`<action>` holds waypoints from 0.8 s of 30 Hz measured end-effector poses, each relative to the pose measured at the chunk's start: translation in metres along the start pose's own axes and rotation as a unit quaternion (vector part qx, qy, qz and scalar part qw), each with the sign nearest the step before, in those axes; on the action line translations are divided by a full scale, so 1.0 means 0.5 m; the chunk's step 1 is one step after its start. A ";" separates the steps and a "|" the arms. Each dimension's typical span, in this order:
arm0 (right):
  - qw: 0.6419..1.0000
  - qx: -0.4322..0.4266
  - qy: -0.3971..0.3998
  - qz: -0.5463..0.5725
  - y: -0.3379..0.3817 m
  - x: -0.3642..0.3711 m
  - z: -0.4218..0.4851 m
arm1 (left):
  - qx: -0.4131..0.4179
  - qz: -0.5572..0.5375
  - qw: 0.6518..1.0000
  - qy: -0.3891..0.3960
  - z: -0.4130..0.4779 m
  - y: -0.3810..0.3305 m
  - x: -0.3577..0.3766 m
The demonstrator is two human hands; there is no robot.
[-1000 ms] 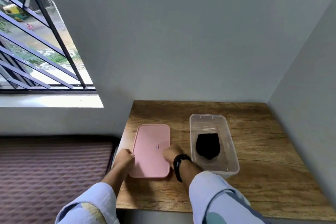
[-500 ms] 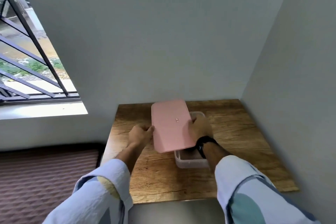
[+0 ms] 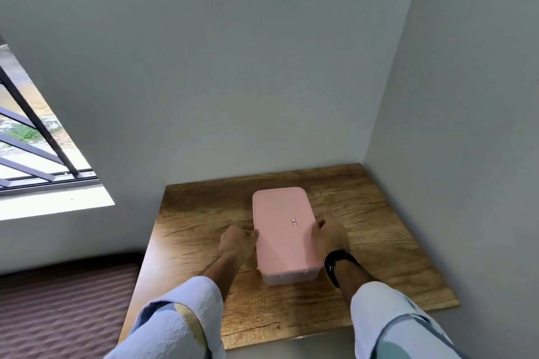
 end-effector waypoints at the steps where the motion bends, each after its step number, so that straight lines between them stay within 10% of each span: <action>1: 1.000 -0.004 0.006 0.005 0.002 0.006 0.005 | 0.000 -0.001 1.000 -0.003 0.004 -0.002 0.002; 24: 0.984 -0.157 0.084 0.024 0.035 0.088 0.164 | 0.155 0.261 0.948 -0.091 0.138 -0.058 0.055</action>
Point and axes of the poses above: each hand's wrist, its own z-axis towards the middle knuckle, its own x-axis out of the palm, y = z × x, the point moved 5 cm from there along z, towards the middle knuckle, and after that the axes turned 1 degree about -y, right-handed, at the moved point
